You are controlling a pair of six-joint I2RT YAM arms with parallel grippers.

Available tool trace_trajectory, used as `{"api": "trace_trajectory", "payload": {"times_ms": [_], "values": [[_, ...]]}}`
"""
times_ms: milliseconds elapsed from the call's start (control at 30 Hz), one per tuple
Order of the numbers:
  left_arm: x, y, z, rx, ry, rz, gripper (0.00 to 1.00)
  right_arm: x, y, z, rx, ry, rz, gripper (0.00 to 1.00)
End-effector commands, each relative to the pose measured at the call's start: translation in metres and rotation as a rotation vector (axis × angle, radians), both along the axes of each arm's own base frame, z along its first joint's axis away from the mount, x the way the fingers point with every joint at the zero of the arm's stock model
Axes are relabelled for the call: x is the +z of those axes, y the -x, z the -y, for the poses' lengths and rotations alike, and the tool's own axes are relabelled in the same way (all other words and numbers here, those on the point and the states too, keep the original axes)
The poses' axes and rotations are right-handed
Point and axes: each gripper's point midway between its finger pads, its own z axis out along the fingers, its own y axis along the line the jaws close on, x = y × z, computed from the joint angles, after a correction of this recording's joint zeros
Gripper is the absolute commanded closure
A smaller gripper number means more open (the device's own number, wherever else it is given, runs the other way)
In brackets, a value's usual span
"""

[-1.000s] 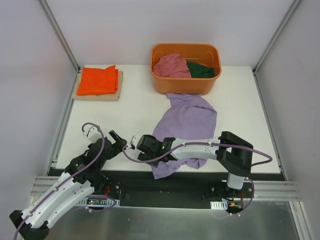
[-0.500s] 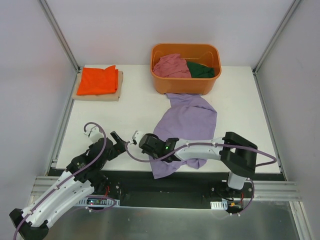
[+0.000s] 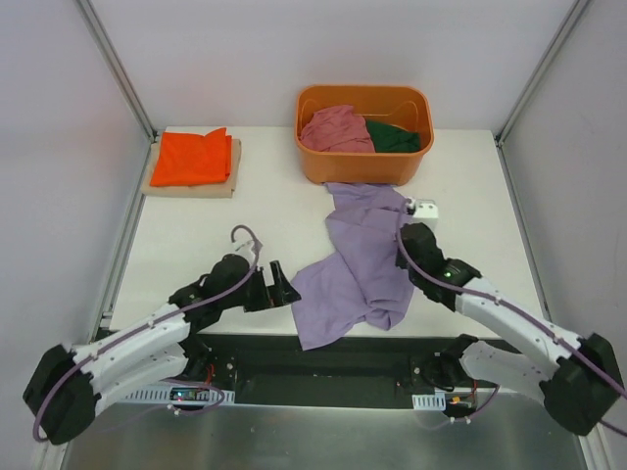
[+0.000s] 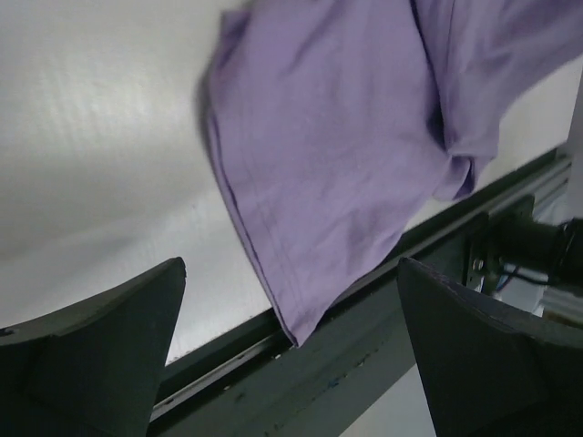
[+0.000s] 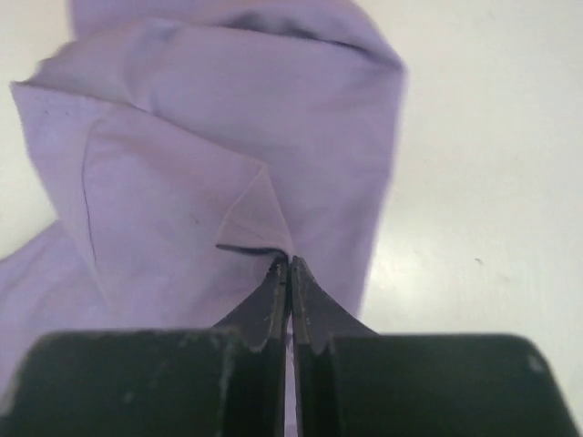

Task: Fold and stack the t-shirts
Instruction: Move the tshirt to the center of the board, then flatten out the tshirt

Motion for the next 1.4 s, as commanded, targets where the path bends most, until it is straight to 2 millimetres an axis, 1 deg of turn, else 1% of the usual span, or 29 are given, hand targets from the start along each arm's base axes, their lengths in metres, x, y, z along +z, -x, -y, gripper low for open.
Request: {"api": "trace_trajectory", "payload": {"times_ms": [0,33,67,100,133,167,300,333,367,467,533,567,667,700,733,767,833,867,900,1000,1067,1133,1200,1267,1300,1367], "values": [[0.032,0.006,0.063,-0.275,0.132,0.065,0.01,-0.014,0.02,0.061,-0.228,-0.066,-0.015,0.99],[0.027,0.004,0.071,-0.295,0.109,0.052,0.01,-0.016,0.024,0.07,-0.254,-0.082,-0.014,0.99],[0.013,0.0,0.075,-0.296,0.069,0.014,0.01,-0.019,0.027,0.077,-0.269,-0.099,-0.017,0.99],[0.009,-0.008,0.079,-0.277,0.047,-0.002,0.01,-0.021,0.028,0.083,-0.287,-0.113,-0.012,0.99],[-0.005,-0.015,0.077,-0.256,-0.005,-0.015,0.01,-0.022,0.03,0.087,-0.299,-0.124,-0.008,0.99],[-0.009,-0.027,0.078,-0.233,-0.051,-0.002,0.01,-0.024,0.031,0.092,-0.309,-0.128,-0.009,0.99],[-0.029,-0.063,0.069,-0.149,-0.245,-0.026,0.01,-0.028,0.038,0.112,-0.385,-0.121,-0.021,0.99],[-0.031,-0.072,0.069,-0.13,-0.264,-0.022,0.01,-0.029,0.039,0.116,-0.4,-0.124,-0.031,0.99],[-0.038,-0.079,0.064,-0.108,-0.298,-0.042,0.01,-0.029,0.039,0.119,-0.413,-0.13,-0.032,0.99],[-0.049,-0.105,0.052,-0.056,-0.339,-0.077,0.01,-0.026,0.04,0.13,-0.448,-0.114,-0.031,0.99],[-0.052,-0.124,0.042,-0.027,-0.34,-0.098,0.01,-0.023,0.042,0.139,-0.481,-0.096,-0.036,0.99],[-0.054,-0.138,0.033,0.0,-0.338,-0.106,0.01,-0.021,0.044,0.143,-0.495,-0.082,-0.037,0.99],[-0.051,-0.175,0.023,0.036,-0.348,-0.088,0.01,-0.019,0.049,0.161,-0.567,-0.045,-0.03,0.99],[-0.049,-0.186,0.025,0.025,-0.343,-0.082,0.01,-0.019,0.051,0.166,-0.589,-0.035,-0.027,0.99],[-0.04,-0.198,0.026,0.026,-0.343,-0.066,0.01,-0.018,0.053,0.17,-0.606,-0.031,-0.026,0.99],[-0.033,-0.203,0.024,0.025,-0.347,-0.065,0.01,-0.019,0.056,0.174,-0.622,-0.024,-0.032,1.0],[-0.015,-0.205,0.019,0.029,-0.358,-0.028,0.01,-0.02,0.059,0.177,-0.633,-0.03,-0.036,0.99],[-0.008,-0.2,0.016,0.034,-0.354,-0.013,0.01,-0.02,0.06,0.176,-0.627,-0.036,-0.031,0.99],[0.002,-0.194,0.01,0.05,-0.354,0.011,0.01,-0.019,0.061,0.176,-0.625,-0.04,-0.026,0.99],[0.012,-0.165,-0.023,0.156,-0.388,0.02,0.01,-0.017,0.067,0.178,-0.628,-0.052,-0.004,0.99],[0.008,-0.138,-0.041,0.213,-0.397,-0.018,0.01,-0.015,0.07,0.178,-0.623,-0.067,0.013,1.0],[-0.003,-0.109,-0.051,0.225,-0.374,-0.066,0.01,-0.013,0.072,0.177,-0.616,-0.083,0.031,0.99],[-0.011,-0.088,-0.053,0.231,-0.338,-0.098,0.01,-0.013,0.073,0.177,-0.612,-0.084,0.039,0.99],[-0.018,-0.081,-0.061,0.251,-0.352,-0.102,0.02,-0.014,0.073,0.177,-0.605,-0.081,0.035,0.98],[-0.02,-0.08,-0.064,0.259,-0.361,-0.103,0.04,-0.016,0.072,0.175,-0.599,-0.082,0.026,0.98],[-0.022,-0.08,-0.061,0.261,-0.346,-0.118,0.1,-0.019,0.071,0.172,-0.581,-0.08,0.005,0.98]]}}
